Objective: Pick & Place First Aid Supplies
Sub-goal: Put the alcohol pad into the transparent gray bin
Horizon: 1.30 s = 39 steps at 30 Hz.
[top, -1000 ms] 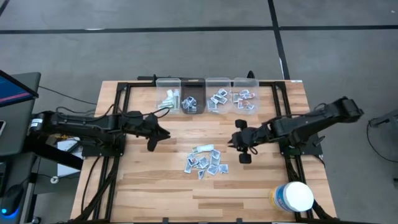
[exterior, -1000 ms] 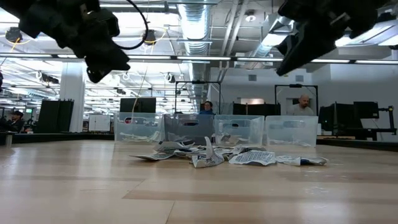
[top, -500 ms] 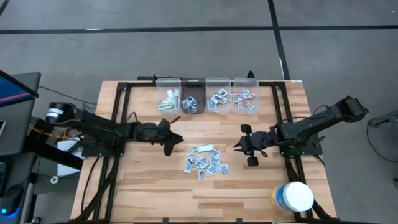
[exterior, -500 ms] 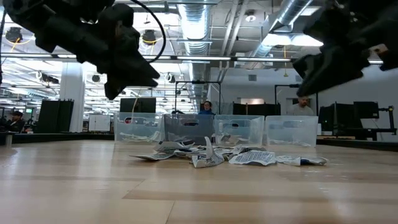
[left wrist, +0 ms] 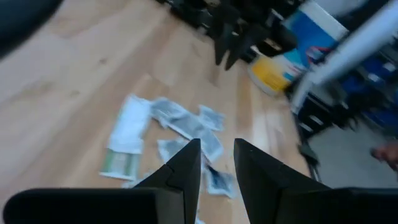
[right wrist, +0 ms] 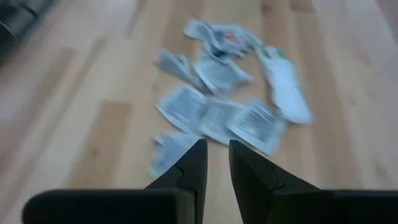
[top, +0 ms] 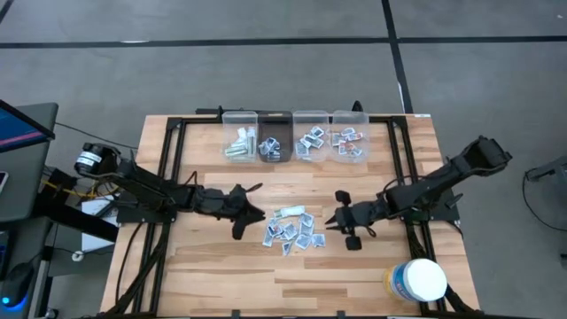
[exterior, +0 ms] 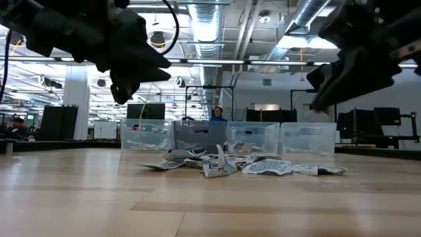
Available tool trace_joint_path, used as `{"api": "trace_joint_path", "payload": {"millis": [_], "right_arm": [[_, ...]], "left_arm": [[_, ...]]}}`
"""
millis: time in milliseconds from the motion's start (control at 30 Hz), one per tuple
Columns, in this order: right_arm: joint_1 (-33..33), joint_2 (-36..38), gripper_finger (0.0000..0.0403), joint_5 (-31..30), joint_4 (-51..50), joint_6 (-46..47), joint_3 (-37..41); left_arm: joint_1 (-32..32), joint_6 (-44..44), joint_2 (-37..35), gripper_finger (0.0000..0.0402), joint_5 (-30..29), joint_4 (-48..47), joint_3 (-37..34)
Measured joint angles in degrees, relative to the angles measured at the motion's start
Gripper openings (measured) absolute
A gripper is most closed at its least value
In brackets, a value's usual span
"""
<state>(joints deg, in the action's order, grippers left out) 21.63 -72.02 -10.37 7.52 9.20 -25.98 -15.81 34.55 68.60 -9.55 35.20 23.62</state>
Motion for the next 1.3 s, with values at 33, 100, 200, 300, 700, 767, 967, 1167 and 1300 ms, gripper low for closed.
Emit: {"api": "trace_joint_path", "payload": {"millis": [33,100,200,300,700,767,967,1167,1300], "right_arm": [[0.76,-0.98,0.0061,0.02,1.95,1.0,0.0],[2.38,-3.46,0.0061,0.0,5.58,1.18,-0.03],[4.59,-6.99,0.0061,0.0,5.78,0.88,-0.01],[6.27,-10.05,0.0061,0.13,5.25,5.2,-1.18],[8.78,-18.59,0.0061,-0.15,3.88,14.38,-9.98],[8.69,-20.17,0.0061,-0.17,1.08,14.24,-11.96],[8.68,-23.13,0.0061,-0.2,-10.76,14.2,-17.89],[8.62,-23.59,0.0061,-0.65,-13.92,7.29,-21.39],[7.7,-23.64,0.0061,-4.26,-16.76,5.8,-21.53]], "left_arm": [[-0.16,-0.27,0.0,0.0097,1.16,-0.09,0.0],[-0.53,-1.08,0.0,0.0097,3.36,-0.35,0.0],[-1.54,-1.4,0.0,0.0097,4.92,-0.46,0.0],[-2.79,-5.44,0.0,0.0097,6.9,-0.82,0.0],[-4.41,-11.62,0.02,0.0097,9.51,-5.56,-0.02],[-4.04,-12.73,0.02,0.0097,9.36,-6.67,-0.04],[-3.79,-11.47,-1.02,0.0097,9.38,-6.48,-0.04],[-3.36,-13.19,-3.45,0.0097,5.42,-6.71,-0.02],[-2.53,-13.7,-3.43,0.0097,4.87,-6.82,-0.02]]}}
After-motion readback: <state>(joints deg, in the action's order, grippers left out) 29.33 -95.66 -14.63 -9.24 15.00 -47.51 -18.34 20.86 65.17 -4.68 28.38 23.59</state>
